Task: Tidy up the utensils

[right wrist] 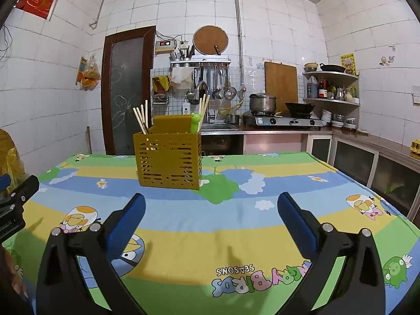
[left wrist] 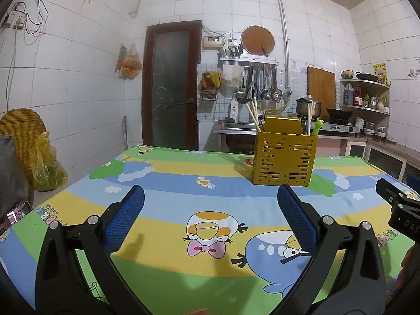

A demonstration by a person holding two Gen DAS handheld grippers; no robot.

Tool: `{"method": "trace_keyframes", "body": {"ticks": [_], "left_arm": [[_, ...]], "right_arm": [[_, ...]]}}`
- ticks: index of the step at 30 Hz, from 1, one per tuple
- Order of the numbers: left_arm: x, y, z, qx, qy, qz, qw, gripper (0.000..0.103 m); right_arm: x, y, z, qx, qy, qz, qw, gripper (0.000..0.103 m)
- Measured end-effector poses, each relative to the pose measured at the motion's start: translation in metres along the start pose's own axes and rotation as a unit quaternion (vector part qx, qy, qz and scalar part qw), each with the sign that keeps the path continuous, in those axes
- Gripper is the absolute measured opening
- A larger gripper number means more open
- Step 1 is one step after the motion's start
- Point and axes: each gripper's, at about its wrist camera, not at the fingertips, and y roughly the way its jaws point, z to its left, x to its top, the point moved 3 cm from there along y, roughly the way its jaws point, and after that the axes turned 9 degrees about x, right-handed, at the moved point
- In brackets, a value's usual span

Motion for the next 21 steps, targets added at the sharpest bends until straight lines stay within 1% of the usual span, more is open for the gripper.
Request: {"method": "trace_keyframes", "body": {"ticks": [8, 21], "left_arm": [[0.0006, -0.0014, -0.0001, 0.000, 0.000, -0.003, 1.0000, 0.098], [0.0037, -0.0079, -0.0011, -0.003, 0.001, -0.018, 0.9998, 0.098]], "right_arm": [[-0.0006, -0.0032, 0.0008, -0.001, -0.004, -0.005, 1.000, 0.098], [-0.0006, -0.0034, 0.0009, -0.001, -0.004, -0.005, 1.000, 0.098]]}}
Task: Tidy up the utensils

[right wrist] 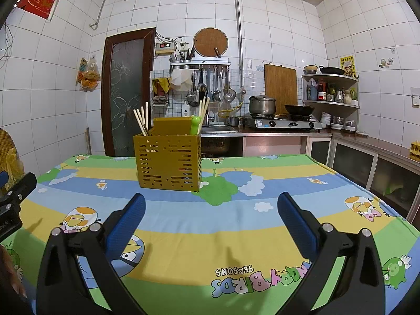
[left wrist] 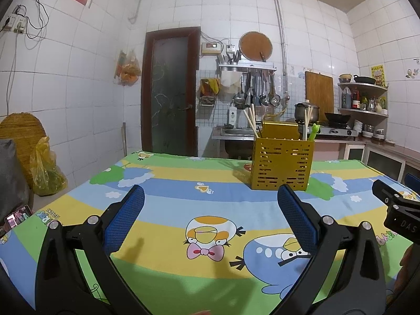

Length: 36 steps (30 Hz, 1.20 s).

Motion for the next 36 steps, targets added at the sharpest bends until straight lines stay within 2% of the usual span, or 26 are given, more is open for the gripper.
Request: {"method": "trace_keyframes", "body": {"ticks": [36], "left_arm": [[-0.0028, -0.0011, -0.0017, -0.017, -0.001, -0.003, 0.9998, 0.098]], "right_arm": [[-0.0001, -0.0007, -0.0002, 0.000, 0.001, 0.000, 1.000, 0.098]]}}
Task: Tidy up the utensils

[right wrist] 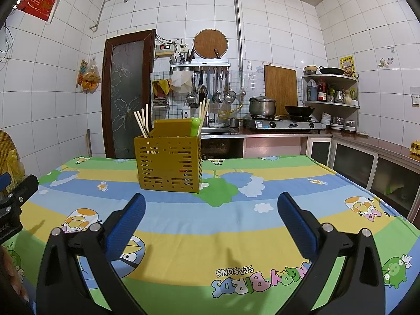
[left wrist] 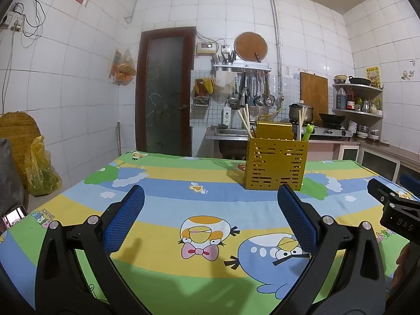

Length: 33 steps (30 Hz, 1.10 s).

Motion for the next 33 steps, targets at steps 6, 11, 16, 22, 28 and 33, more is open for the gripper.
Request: {"method": "trace_keyframes", "body": {"ticks": [6, 11, 16, 22, 28, 33], "left_arm": [[0.0000, -0.0014, -0.0007, 0.001, 0.000, 0.001, 1.0000, 0.098], [0.0004, -0.0013, -0.0002, 0.001, 0.000, 0.001, 1.0000, 0.098], [0.0001, -0.0004, 0.0004, 0.002, 0.000, 0.003, 1.0000, 0.098], [-0.0002, 0.0005, 0.0010, 0.002, 0.000, 0.003, 1.0000, 0.098], [0.0000, 0.0002, 0.0011, 0.002, 0.000, 0.001, 1.0000, 0.098], [-0.0001, 0.0006, 0.0008, 0.003, 0.000, 0.001, 1.0000, 0.098]], "right_arm": [[-0.0001, -0.0005, -0.0001, 0.000, 0.000, 0.000, 1.000, 0.098], [-0.0003, -0.0002, -0.0002, 0.000, 0.000, -0.001, 1.000, 0.098], [-0.0006, -0.0001, -0.0002, 0.000, 0.000, -0.001, 1.000, 0.098], [-0.0008, -0.0001, -0.0004, 0.000, 0.001, 0.000, 1.000, 0.098], [-0.0002, -0.0004, 0.0000, 0.000, 0.001, 0.000, 1.000, 0.098], [0.0016, -0.0020, 0.0002, 0.000, 0.000, 0.000, 1.000, 0.098]]}}
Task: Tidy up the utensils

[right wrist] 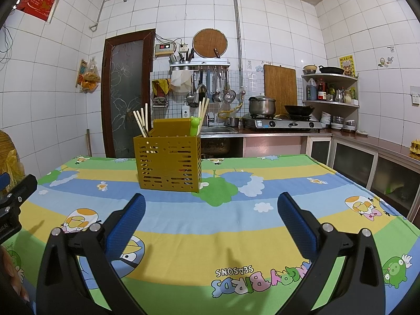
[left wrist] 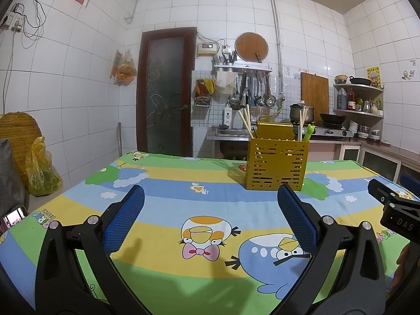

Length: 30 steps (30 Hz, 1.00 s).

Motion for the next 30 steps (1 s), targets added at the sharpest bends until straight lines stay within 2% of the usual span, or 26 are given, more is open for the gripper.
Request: {"method": "trace_keyframes", "body": {"ticks": [30], "left_arm": [[0.0006, -0.0013, 0.0004, 0.000, 0.000, 0.000, 1.0000, 0.098]], "right_arm": [[0.0029, 0.0011, -0.0002, -0.004, 0.004, -0.001, 1.000, 0.098]]}}
